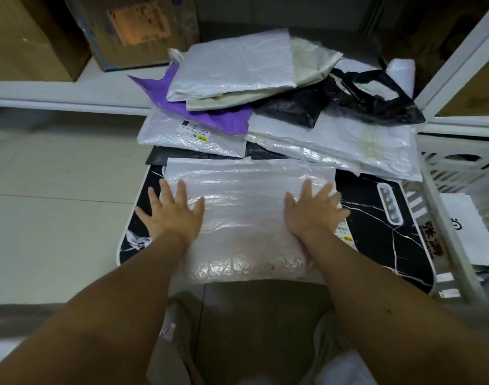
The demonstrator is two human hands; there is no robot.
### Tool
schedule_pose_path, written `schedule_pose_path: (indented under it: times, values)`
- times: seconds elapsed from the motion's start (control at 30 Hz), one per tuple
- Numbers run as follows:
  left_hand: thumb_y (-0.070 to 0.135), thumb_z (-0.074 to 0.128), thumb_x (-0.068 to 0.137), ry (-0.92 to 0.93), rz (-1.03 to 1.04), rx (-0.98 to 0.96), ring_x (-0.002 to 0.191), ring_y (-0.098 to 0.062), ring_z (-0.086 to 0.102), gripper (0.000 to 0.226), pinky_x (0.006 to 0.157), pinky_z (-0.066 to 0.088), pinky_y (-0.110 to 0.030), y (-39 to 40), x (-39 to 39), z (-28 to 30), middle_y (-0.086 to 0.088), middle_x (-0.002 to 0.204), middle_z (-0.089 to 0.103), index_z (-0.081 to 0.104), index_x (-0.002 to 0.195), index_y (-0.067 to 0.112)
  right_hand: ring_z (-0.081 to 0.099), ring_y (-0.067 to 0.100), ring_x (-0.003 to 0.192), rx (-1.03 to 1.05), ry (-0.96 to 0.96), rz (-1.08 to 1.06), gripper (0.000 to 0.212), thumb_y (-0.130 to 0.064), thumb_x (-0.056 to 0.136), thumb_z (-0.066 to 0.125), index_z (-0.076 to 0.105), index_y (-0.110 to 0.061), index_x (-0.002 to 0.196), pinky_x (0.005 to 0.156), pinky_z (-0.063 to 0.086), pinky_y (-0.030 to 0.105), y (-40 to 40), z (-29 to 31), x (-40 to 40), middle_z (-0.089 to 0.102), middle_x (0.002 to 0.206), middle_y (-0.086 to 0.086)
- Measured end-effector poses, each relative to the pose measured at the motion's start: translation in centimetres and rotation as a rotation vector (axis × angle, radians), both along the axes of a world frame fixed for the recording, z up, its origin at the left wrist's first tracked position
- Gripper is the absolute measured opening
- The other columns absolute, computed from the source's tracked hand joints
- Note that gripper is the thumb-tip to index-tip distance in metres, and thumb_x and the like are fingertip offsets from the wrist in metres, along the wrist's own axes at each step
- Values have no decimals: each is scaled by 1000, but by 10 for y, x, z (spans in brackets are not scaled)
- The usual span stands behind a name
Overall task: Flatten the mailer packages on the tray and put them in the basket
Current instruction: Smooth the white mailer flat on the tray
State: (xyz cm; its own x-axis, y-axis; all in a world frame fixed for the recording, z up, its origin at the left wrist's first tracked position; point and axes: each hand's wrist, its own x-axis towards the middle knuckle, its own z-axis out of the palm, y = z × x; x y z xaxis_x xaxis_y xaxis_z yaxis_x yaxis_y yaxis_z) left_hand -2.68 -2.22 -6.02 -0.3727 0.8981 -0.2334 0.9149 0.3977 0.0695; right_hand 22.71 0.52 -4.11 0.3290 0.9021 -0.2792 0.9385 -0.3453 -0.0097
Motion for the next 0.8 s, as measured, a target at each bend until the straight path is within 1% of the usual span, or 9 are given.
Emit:
schedule_pose_path:
  times: [0.1, 0.2, 0.27, 0.33, 0.43, 0.53, 0.6, 0.67, 0.8]
  values:
    - [63, 8, 93, -15, 41, 2, 148, -26, -9, 67, 114, 2, -61, -4, -5, 2, -2, 161, -10, -4, 152, 33, -9, 37, 147, -50, 100, -41, 62, -63, 95, 12, -4, -41, 152, 109, 2, 70, -1, 0, 16, -15, 161, 2]
    - [55, 7, 96, 49, 59, -16, 147, -28, -11, 66, 113, 1, -62, -6, 5, 6, -7, 160, -11, -3, 153, 24, -12, 27, 148, -44, 199, 26, 57, -55, 98, 13, 2, -41, 152, 112, 0, 66, -4, 2, 37, -13, 162, -3]
    - [48, 7, 98, 131, 25, -2, 146, -31, -13, 65, 113, 2, -62, -9, 23, 10, -12, 159, -15, -3, 153, 15, -10, 26, 149, -5, 177, 11, 56, -51, 99, 14, 7, -36, 153, 112, 0, 65, -11, 5, 39, -8, 163, -1]
    - [48, 7, 98, 130, -72, 55, 145, -33, -15, 66, 114, 1, -61, -17, 53, 16, -14, 157, -18, -6, 152, 12, -10, 28, 149, 74, 106, -43, 58, -50, 100, 14, 8, -30, 154, 113, 0, 65, -24, 8, 26, -4, 163, 5]
    - [57, 11, 96, -30, -240, 105, 145, -34, -16, 69, 112, -2, -62, -40, 106, 23, -11, 158, -18, -9, 152, 21, -13, 32, 148, 161, 63, -37, 59, -51, 100, 13, 4, -29, 155, 112, -3, 65, -50, 12, -9, -6, 162, 9]
    - [63, 11, 94, -43, -340, 6, 144, -37, -18, 70, 110, -1, -67, -68, 130, 13, -8, 158, -20, -17, 149, 31, -13, 34, 147, 170, 133, 7, 59, -54, 99, 15, 6, -34, 154, 111, -5, 66, -76, 6, -29, -6, 162, 8]
    - [69, 7, 90, -17, -360, -14, 144, -36, -19, 72, 109, -3, -67, -79, 124, 5, -6, 158, -21, -20, 147, 36, -14, 36, 146, 147, 120, 78, 60, -59, 97, 15, 5, -39, 153, 111, -6, 67, -91, -3, -22, -7, 162, 5]
    - [72, 4, 87, -16, -380, 7, 145, -34, -17, 73, 110, -4, -66, -82, 110, 1, -4, 159, -19, -18, 147, 38, -14, 39, 146, 117, 110, 140, 62, -65, 94, 14, 3, -44, 151, 110, -5, 67, -98, -8, -7, -9, 162, 2]
    - [70, 1, 89, -37, -335, 12, 144, -31, -20, 70, 112, -3, -65, -80, 79, 2, -2, 158, -21, -15, 149, 37, -13, 40, 146, 43, 128, 128, 66, -74, 89, 12, 1, -50, 149, 111, 0, 67, -95, -4, 20, -9, 162, 3]
